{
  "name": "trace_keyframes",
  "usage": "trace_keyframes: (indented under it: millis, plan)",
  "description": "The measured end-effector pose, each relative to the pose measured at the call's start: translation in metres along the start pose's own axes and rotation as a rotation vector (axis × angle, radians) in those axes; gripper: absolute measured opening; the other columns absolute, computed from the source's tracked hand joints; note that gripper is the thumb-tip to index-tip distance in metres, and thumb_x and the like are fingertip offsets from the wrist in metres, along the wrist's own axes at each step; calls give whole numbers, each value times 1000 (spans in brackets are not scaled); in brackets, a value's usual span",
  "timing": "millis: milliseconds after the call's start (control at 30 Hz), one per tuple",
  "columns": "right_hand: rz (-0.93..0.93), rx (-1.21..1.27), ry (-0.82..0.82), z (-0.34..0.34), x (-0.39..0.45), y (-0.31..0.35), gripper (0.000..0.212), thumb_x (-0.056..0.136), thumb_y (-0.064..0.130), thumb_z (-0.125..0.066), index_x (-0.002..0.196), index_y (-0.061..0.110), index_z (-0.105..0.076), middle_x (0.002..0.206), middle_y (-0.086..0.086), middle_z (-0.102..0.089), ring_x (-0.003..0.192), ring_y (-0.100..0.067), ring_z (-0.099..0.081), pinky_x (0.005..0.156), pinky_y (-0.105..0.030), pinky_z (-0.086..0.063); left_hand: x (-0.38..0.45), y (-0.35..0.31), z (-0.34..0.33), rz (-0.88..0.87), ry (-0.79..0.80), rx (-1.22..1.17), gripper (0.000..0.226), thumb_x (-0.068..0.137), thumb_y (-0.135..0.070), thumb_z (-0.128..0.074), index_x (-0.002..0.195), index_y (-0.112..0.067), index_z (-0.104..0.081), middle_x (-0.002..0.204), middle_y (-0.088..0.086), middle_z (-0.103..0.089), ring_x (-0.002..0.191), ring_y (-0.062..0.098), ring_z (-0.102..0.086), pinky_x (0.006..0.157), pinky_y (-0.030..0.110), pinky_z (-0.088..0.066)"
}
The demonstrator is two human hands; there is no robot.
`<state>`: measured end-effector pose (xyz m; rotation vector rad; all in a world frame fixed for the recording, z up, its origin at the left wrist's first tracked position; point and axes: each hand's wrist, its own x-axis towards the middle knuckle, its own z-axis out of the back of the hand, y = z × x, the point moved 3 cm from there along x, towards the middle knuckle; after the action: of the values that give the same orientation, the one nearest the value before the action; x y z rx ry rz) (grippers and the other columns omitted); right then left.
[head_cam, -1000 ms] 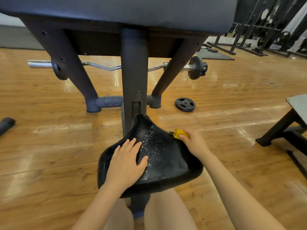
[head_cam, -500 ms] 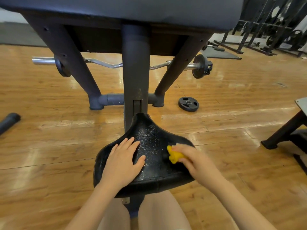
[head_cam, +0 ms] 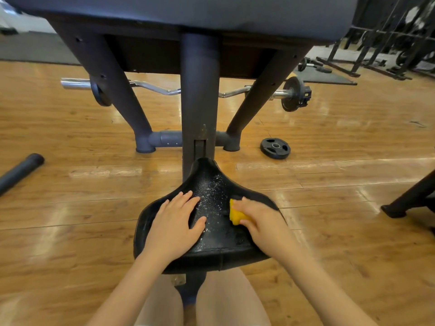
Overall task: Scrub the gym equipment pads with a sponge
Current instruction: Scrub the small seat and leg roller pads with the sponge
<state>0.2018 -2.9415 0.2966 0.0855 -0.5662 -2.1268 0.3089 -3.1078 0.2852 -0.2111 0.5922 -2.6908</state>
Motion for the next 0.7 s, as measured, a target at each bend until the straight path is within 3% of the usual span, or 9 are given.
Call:
trace_keyframes:
  millis: [100, 267, 400, 533, 600, 700]
  plan:
    - [109, 0, -50, -9, -28, 19, 40, 85, 29, -44, 120, 18, -61, 125, 2, -61, 122, -16, -52, 103, -32, -38, 1, 1, 0, 1, -11, 2, 56, 97, -49, -39, 148, -31, -26, 157, -11, -18, 145, 7, -8, 118, 31, -4]
    - [128, 78, 56, 11, -8, 12, 38, 92, 22, -49, 130, 19, -53, 135, 3, -52, 127, -9, -43, 107, -12, -23, 0, 1, 0, -2, -17, -8, 56, 96, -48, -41, 148, -30, -27, 157, -11, -20, 145, 7, -9, 118, 31, -5]
    - [-16, 97, 35, 28, 52, -12, 37, 94, 11, -50, 130, 12, -51, 131, -6, -55, 121, -22, -48, 95, -18, -30, -1, 0, 0, -2, -14, -9, 56, 97, -47, -40, 148, -30, -28, 157, -10, -20, 145, 7, -10, 118, 31, -5]
    - [-209, 5, 82, 9, 77, -31, 35, 96, 18, -46, 130, 10, -50, 127, -12, -57, 117, -30, -50, 94, -35, -39, -1, 0, 1, -6, -13, -24, 55, 97, -47, -41, 148, -30, -28, 157, -10, -20, 145, 8, -10, 118, 31, -4]
    - [-196, -73, 41, 3, 70, -28, 35, 96, 20, -46, 130, 13, -50, 127, -9, -58, 114, -28, -52, 90, -33, -39, -1, 0, 0, -7, -12, -19, 55, 97, -47, -40, 148, -31, -27, 157, -11, -19, 145, 7, -9, 117, 30, -3]
    - [-141, -97, 8, 4, 49, -19, 38, 96, 20, -47, 133, 17, -48, 135, -5, -52, 124, -23, -47, 97, -29, -35, 1, 1, -1, -2, -16, -1, 56, 97, -48, -40, 148, -31, -27, 157, -11, -19, 145, 7, -10, 117, 31, -5]
